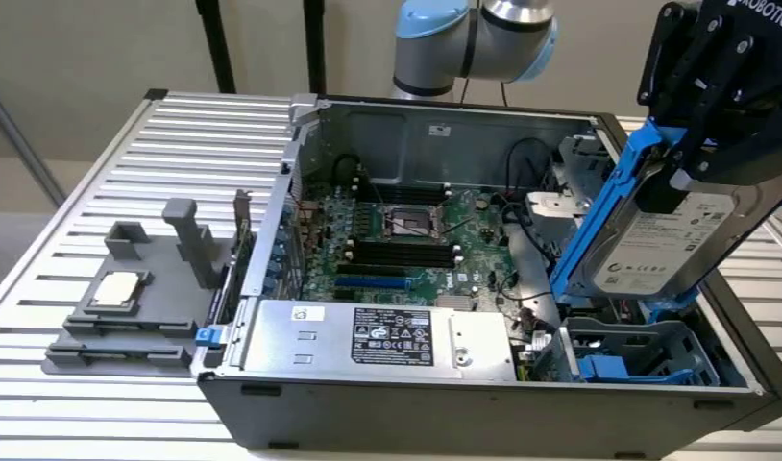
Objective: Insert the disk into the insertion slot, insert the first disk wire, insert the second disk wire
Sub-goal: 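Insert the disk into the insertion slot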
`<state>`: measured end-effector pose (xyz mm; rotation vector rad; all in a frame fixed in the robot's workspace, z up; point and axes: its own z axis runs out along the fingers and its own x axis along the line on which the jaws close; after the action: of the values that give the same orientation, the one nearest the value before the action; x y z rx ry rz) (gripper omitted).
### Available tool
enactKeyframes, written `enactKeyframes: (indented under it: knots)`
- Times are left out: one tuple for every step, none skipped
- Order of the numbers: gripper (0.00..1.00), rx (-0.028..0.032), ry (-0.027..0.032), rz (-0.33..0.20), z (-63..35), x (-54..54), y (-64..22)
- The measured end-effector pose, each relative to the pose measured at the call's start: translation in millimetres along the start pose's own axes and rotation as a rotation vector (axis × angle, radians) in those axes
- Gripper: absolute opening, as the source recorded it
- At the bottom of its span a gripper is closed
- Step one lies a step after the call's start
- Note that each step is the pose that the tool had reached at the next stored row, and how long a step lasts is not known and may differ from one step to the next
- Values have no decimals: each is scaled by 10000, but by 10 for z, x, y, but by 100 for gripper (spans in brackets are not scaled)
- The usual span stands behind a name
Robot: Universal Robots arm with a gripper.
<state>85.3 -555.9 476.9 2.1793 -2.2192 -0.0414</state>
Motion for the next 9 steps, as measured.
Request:
enactKeyframes:
  knots:
    - [32,-20,-3,1,0,6,-45]
    - [32,-42,-3,1,-2,13,-90]
    - [32,-62,-3,-1,-3,24,-128]
    - [32,-77,-4,-1,-4,44,-152]
    - [32,-83,-9,-1,-3,69,-165]
    - [32,-85,-11,-1,-3,101,-173]
    - [32,-86,-13,-1,0,135,-177]
    - [32,-86,-16,-1,4,167,-180]
    - [32,-86,-20,-2,12,191,-182]
